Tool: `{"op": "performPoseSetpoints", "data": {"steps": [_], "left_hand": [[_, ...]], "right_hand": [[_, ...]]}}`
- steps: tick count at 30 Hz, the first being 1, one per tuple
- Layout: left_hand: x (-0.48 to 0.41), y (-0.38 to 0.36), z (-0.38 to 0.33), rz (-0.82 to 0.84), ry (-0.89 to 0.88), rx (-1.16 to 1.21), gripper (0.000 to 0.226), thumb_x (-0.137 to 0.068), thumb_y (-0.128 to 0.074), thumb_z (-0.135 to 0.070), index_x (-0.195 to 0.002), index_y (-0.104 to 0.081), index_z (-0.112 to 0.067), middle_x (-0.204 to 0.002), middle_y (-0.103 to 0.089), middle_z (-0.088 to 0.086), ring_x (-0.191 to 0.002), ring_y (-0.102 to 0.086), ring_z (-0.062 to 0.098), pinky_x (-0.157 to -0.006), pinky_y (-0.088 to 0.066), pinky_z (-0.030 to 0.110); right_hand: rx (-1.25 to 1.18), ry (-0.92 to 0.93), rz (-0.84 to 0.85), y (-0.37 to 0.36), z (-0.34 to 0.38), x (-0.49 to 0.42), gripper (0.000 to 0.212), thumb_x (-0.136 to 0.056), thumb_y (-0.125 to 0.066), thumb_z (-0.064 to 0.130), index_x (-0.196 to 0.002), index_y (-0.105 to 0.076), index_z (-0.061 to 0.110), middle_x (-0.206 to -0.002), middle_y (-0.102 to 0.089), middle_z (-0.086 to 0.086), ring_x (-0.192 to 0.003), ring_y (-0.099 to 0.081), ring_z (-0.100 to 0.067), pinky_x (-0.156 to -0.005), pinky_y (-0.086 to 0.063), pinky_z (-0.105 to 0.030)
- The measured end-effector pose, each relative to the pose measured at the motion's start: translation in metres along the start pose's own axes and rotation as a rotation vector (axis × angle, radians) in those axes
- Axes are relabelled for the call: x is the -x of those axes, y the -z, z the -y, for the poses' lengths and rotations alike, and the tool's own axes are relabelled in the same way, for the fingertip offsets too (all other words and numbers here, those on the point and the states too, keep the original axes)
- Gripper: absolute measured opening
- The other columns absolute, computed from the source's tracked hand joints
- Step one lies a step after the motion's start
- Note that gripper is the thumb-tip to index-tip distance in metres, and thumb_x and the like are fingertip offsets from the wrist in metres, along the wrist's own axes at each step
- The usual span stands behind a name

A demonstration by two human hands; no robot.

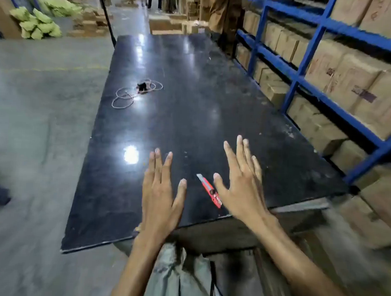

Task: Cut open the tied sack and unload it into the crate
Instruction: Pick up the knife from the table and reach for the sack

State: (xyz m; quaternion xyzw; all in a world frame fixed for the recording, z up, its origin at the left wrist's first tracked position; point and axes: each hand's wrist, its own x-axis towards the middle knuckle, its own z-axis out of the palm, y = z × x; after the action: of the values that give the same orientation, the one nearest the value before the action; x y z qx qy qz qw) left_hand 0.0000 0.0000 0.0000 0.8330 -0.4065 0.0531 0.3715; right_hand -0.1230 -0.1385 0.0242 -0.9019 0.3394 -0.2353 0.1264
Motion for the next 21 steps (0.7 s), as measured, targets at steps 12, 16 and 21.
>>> {"op": "performPoseSetpoints", "data": {"steps": [12, 16, 21], "left_hand": [[0.075, -0.194, 0.191, 0.3, 0.194, -0.431, 0.065, -0.103, -0.021, -0.045, -0.161, -0.015, -0.017, -0.17, -0.006, 0.009, -0.158, 0.0, 0.024, -0.127, -0.003, 0.045], [0.083, -0.219, 0.202, 0.129, 0.183, -0.517, 0.061, -0.104, -0.028, -0.041, -0.16, -0.024, -0.019, -0.169, -0.019, 0.01, -0.156, -0.014, 0.027, -0.126, -0.012, 0.043], [0.08, -0.218, 0.208, 0.153, 0.151, -0.542, 0.061, -0.103, -0.029, -0.042, -0.16, -0.024, -0.019, -0.168, -0.021, 0.011, -0.156, -0.017, 0.027, -0.126, -0.014, 0.046]], "right_hand": [[0.115, -0.249, 0.202, -0.244, -0.104, 0.009, 0.058, -0.098, -0.047, 0.038, -0.149, -0.039, 0.011, -0.146, -0.051, -0.009, -0.134, -0.043, -0.03, -0.106, -0.036, -0.047], [0.245, -0.275, 0.09, -0.285, -0.111, -0.003, 0.045, -0.095, -0.045, 0.048, -0.127, -0.056, 0.017, -0.124, -0.054, -0.009, -0.118, -0.047, -0.032, -0.092, -0.038, -0.047], [0.264, -0.326, -0.006, -0.3, -0.113, -0.008, 0.035, -0.093, -0.047, 0.042, -0.119, -0.054, 0.019, -0.121, -0.053, -0.007, -0.113, -0.049, -0.031, -0.088, -0.038, -0.045]]}}
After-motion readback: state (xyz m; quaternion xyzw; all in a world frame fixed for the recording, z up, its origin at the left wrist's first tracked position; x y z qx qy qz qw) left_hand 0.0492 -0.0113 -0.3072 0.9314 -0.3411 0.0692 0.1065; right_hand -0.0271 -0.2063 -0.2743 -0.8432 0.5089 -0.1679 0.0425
